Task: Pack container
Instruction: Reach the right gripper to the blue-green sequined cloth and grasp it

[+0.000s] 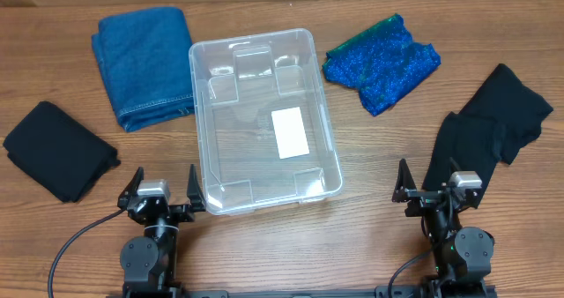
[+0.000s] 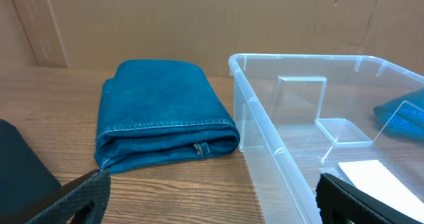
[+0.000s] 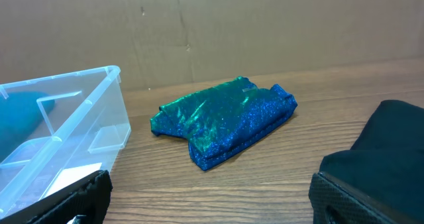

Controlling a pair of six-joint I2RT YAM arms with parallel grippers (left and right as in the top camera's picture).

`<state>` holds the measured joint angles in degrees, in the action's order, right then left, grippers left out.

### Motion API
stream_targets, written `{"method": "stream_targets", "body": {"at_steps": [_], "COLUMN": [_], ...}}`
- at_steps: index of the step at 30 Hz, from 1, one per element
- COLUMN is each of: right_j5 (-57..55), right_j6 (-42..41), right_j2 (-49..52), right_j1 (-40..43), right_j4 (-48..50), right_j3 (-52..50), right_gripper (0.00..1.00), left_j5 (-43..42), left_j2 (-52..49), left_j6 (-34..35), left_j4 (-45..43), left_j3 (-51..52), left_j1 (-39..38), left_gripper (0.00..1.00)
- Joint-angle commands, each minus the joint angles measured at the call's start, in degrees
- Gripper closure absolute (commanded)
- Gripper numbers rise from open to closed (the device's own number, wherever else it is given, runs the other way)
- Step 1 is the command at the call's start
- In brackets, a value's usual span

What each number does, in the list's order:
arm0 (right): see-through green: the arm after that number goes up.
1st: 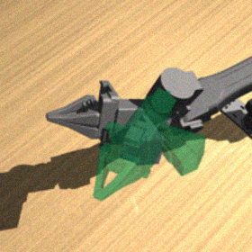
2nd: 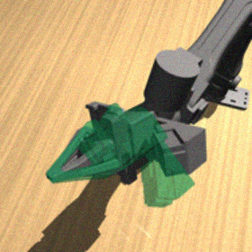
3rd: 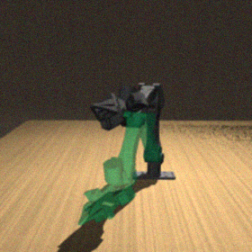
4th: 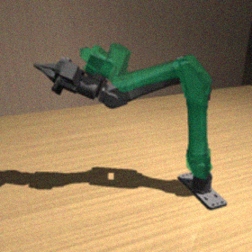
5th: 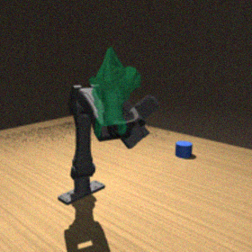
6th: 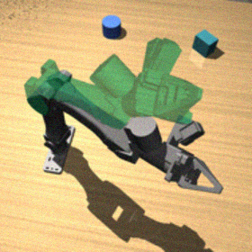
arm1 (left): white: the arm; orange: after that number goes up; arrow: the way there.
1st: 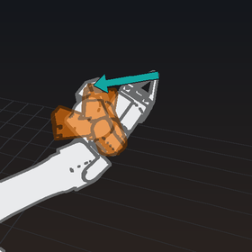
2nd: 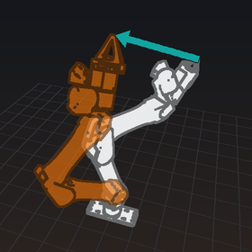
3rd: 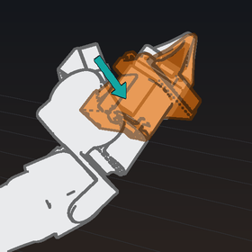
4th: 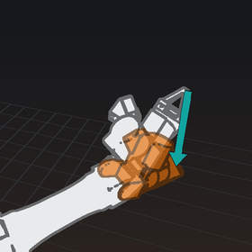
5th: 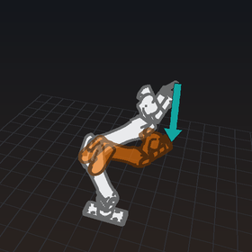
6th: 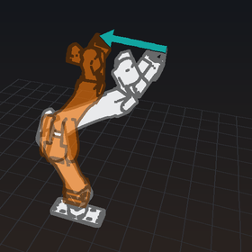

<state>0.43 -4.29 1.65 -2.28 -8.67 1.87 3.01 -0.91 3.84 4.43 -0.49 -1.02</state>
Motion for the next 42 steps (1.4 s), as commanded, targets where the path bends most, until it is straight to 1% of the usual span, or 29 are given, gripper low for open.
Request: {"method": "stream_targets", "body": {"at_steps": [1,10,15,18,20,22,24,29,34,37,39,40,42], "right_j5": [-0.3,-0.3,-0.3,-0.4,-0.4,-0.4,-0.4,-0.3,1.3,4.3,5.3,5.7,6.0], "right_j6": [-0.3,-0.3,-0.6,-1.2,-1.8,-1.8,-1.8,-1.8,-3.0,-3.3,-3.3,-3.3,-3.3], "right_j2": [-0.3,-0.3,-0.3,-0.3,0.1,2.4,4.9,16.3,35.3,47.6,56.0,61.7,69.5], "right_j1": [0.1,0.1,0.1,0.1,0.1,0.1,0.1,0.1,0.1,0.1,0.1,0.1,0.1], "right_j4": [0.2,0.2,0.2,0.1,0.0,-0.2,-0.4,-1.8,-7.1,-14.8,-21.1,-26.1,-33.9], "right_j3": [0.3,0.3,0.5,1.2,2.5,4.6,6.6,15.2,30.1,41.3,49.6,55.7,64.8], "right_gripper": [0.00,0.00,0.00,0.00,0.00,0.00,0.00,0.00,0.00,0.00,0.00,0.00,0.00], "left_j5": [-0.1,-0.1,-0.1,0.0,0.1,0.2,0.1,0.1,0.3,0.3,0.3,0.0,-0.1], "left_j2": [0.3,0.3,0.3,0.3,0.1,-1.4,-3.1,-11.6,-26.7,-35.1,-41.5,-45.3,-50.3], "left_j6": [-1.1,-0.9,2.4,2.6,2.6,2.6,2.6,2.6,2.6,2.6,2.6,2.6,2.5], "left_j4": [0.0,0.0,0.2,2.0,4.9,7.6,8.3,9.7,17.1,23.8,30.7,35.5,42.3], "left_j3": [0.1,0.1,-0.5,-3.0,-5.9,-9.3,-11.5,-18.9,-31.6,-40.1,-47.4,-52.2,-59.0], "left_j1": [0.3,0.3,0.3,0.3,0.3,0.3,0.3,0.3,0.3,0.3,0.3,0.3,0.3], "left_gripper": [0.00,0.00,0.00,0.00,0.00,0.00,0.00,0.00,0.00,0.00,0.00,0.00,0.00]}}
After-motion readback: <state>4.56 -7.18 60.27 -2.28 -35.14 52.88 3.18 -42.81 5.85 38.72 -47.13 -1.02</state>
